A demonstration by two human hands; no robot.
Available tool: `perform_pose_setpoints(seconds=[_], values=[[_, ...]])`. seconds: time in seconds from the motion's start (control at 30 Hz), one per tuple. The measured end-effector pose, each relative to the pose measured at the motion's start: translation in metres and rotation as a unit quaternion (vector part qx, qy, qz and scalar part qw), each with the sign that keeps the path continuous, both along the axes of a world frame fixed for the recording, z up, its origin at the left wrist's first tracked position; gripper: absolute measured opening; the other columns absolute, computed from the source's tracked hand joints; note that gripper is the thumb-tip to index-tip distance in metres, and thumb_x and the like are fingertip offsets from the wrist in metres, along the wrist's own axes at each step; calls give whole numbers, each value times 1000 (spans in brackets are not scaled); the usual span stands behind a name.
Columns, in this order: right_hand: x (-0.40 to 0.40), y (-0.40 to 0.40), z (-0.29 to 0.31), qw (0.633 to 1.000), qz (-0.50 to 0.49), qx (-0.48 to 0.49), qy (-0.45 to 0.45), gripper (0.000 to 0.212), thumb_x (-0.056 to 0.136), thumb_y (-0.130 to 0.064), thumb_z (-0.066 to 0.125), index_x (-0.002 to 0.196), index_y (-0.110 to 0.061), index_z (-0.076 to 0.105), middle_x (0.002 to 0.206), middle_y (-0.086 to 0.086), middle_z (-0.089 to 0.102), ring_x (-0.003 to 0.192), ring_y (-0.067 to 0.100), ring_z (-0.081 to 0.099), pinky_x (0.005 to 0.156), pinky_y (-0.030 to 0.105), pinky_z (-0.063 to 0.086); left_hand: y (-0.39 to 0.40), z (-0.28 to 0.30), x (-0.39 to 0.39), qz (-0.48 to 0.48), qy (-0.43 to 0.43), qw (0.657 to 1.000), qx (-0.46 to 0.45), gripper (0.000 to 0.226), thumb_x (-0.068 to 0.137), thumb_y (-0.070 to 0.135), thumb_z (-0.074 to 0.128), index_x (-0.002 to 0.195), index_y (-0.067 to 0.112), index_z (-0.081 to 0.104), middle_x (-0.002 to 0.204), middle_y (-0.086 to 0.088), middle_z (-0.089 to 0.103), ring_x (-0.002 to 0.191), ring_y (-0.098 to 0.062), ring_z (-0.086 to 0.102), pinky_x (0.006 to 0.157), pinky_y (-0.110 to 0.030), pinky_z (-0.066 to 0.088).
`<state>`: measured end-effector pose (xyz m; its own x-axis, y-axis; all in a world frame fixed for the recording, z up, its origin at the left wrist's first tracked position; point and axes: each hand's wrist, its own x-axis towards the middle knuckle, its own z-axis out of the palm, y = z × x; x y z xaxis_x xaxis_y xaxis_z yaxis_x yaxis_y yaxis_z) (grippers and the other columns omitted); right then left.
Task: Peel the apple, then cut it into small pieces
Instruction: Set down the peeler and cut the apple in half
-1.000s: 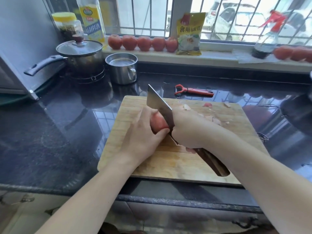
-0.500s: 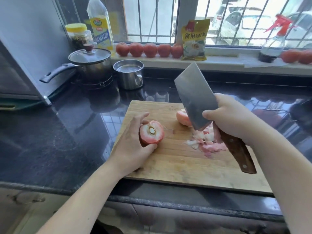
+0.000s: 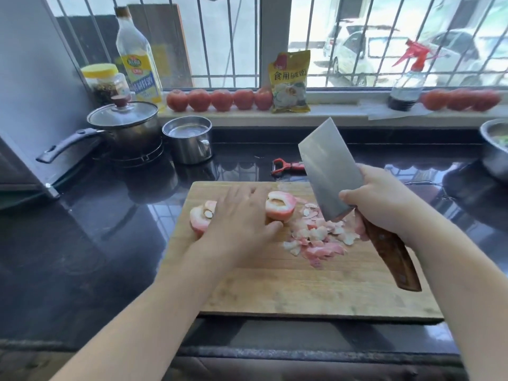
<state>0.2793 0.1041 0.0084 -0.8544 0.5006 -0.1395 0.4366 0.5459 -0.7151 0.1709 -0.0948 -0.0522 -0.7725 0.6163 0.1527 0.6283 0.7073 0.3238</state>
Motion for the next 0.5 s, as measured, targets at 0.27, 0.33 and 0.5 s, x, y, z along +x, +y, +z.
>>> perform_pose_setpoints(seconds=[0.27, 0.33, 0.5], values=[[25, 19, -5, 1000, -22, -15, 13, 17, 93, -7, 47, 104, -19, 52, 57, 25, 64, 43, 32, 59, 62, 55, 59, 49, 22, -23, -4, -207, 978, -27, 49, 92, 41, 70, 138, 31, 58, 129, 1, 62, 100, -18, 60, 84, -32, 48], [27, 19, -8, 999, -28, -33, 18, 18, 92, -8, 46, 104, -19, 53, 56, 24, 64, 42, 31, 58, 64, 58, 59, 41, 28, -25, 37, -291, 952, 89, 32, 92, 32, 70, 123, 26, 67, 109, 2, 70, 86, -16, 66, 74, -29, 52], [26, 1, -16, 997, -26, -68, 40, 17, 88, -6, 50, 103, -13, 55, 62, 29, 63, 43, 32, 58, 56, 54, 57, -6, 37, -29, 121, -545, 729, 396, 32, 96, 15, 63, 127, 10, 64, 120, -23, 69, 105, -43, 73, 93, -44, 60]])
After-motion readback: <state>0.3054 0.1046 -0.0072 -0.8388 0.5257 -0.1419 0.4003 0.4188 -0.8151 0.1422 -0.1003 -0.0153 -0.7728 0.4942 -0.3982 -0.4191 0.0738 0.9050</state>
